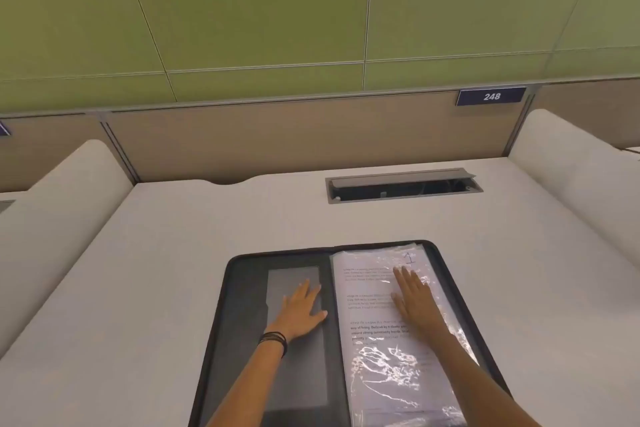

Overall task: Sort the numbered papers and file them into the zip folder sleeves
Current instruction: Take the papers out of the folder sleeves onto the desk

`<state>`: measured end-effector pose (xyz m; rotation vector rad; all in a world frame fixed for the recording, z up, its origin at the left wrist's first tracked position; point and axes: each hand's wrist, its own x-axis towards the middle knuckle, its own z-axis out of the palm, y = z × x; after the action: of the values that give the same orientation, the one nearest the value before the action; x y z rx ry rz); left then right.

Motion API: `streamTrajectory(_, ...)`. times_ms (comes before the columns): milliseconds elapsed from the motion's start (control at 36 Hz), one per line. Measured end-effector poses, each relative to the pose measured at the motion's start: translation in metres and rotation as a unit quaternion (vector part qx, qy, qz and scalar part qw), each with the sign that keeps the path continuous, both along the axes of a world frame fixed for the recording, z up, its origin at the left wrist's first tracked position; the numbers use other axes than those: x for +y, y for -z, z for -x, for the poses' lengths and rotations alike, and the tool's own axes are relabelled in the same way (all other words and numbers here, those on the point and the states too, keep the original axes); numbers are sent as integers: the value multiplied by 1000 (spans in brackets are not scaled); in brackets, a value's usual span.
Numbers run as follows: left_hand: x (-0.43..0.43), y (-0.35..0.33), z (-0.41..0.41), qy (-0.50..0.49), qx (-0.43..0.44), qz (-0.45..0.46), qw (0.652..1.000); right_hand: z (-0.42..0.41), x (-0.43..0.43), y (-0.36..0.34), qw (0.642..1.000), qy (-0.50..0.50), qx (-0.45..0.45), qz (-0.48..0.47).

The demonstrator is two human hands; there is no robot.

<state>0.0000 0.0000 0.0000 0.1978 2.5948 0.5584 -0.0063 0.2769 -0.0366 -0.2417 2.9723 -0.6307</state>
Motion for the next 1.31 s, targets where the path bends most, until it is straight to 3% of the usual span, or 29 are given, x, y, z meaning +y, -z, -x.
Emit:
streamTrajectory(306, 15, -3, 6, -44, -102, 48, 993, -2, 5, 13, 999, 39, 6, 8)
streamTrajectory(500, 27, 3, 0, -47, -95, 86, 991, 5, 12, 12, 998, 52, 29, -12)
streamTrajectory(806, 37, 9, 3, -69, -72, 96, 990, 27, 46, 14, 985, 167, 44, -14)
streamTrajectory(1306, 26, 11, 28, -39, -68, 108, 991, 30, 37, 24, 966, 234, 95, 53)
